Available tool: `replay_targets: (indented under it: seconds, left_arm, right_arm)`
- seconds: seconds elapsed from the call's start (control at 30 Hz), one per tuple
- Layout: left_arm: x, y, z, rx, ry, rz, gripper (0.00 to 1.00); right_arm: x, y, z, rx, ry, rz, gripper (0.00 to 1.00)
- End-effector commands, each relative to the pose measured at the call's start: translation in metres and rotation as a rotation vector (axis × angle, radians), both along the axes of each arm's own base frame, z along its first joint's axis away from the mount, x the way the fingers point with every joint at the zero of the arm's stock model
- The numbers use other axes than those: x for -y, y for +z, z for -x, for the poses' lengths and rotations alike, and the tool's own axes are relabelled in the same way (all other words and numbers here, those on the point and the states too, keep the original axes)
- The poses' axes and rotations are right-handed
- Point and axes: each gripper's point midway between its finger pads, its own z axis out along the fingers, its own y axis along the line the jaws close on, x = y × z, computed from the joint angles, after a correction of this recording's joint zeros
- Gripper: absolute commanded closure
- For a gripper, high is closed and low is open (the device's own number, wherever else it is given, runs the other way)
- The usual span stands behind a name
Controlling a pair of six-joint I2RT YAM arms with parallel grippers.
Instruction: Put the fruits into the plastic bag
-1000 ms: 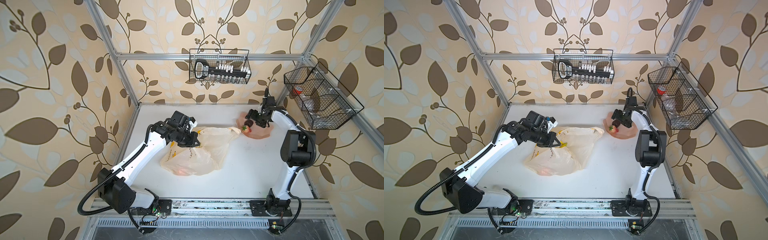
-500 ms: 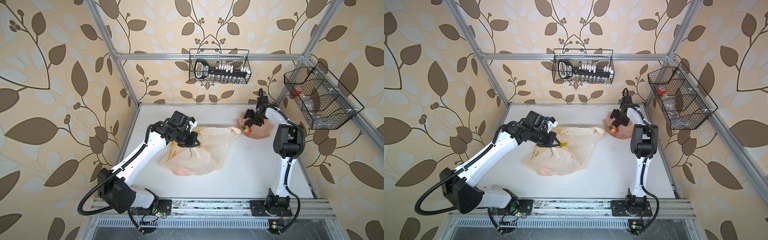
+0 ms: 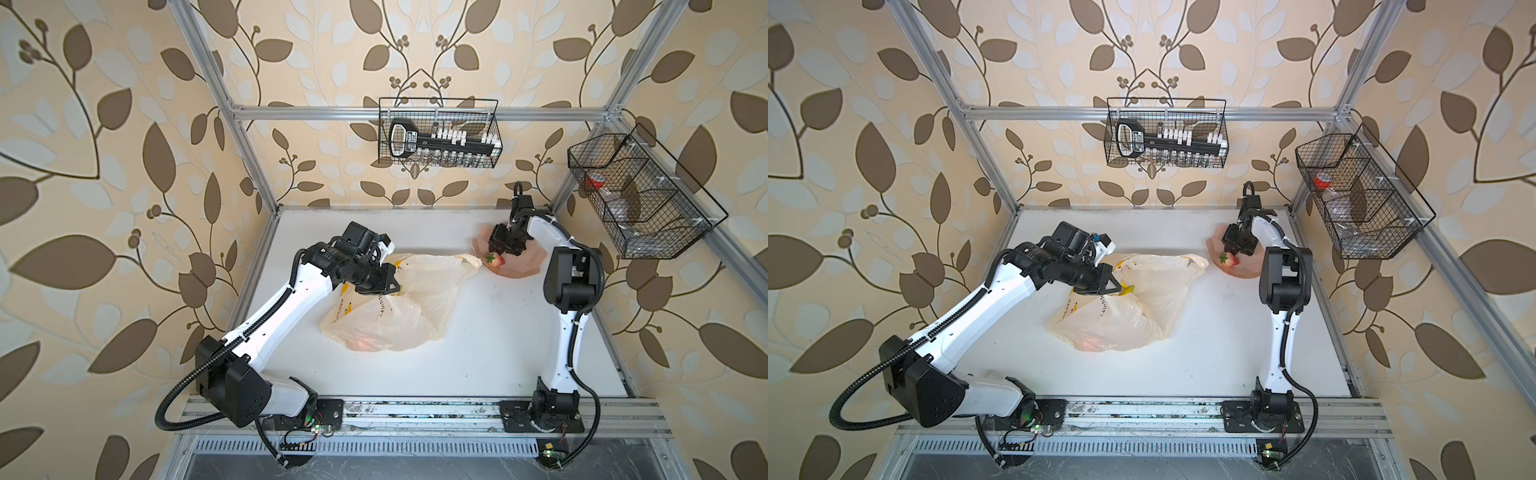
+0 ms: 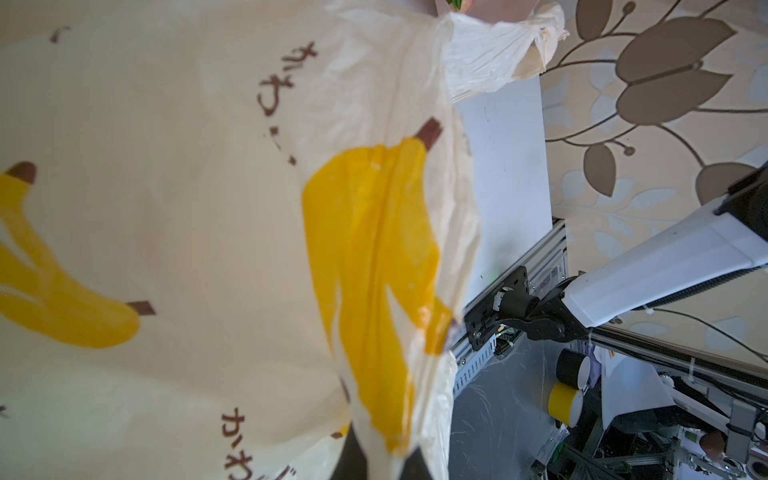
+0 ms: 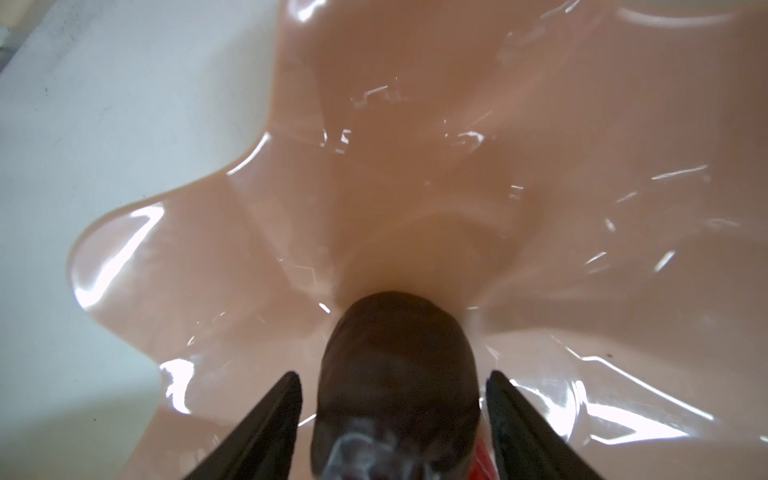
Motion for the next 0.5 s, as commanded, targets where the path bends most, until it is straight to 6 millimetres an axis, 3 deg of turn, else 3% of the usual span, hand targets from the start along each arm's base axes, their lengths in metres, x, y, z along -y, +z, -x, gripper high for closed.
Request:
replay_targets:
  seconds: [0.0, 0.13, 0.47]
  left_arm:
    - [-0.001, 0.006, 0.005, 0.015, -0.004, -0.002, 1.0]
    - [-0.001, 0.008, 0.005, 0.02, -0.006, -0.003, 1.0]
    - [-0.003, 0.01, 0.007, 0.028, -0.01, -0.004, 1.0]
  right_arm:
    - [0.001, -0.004, 0.0, -0.02, 0.012, 0.013, 0.33]
    - [0.003, -0.004, 0.002, -0.021, 0.007, 0.016, 0.41]
    - [0.008, 0.023, 0.005, 0.03, 0.003, 0.018, 0.58]
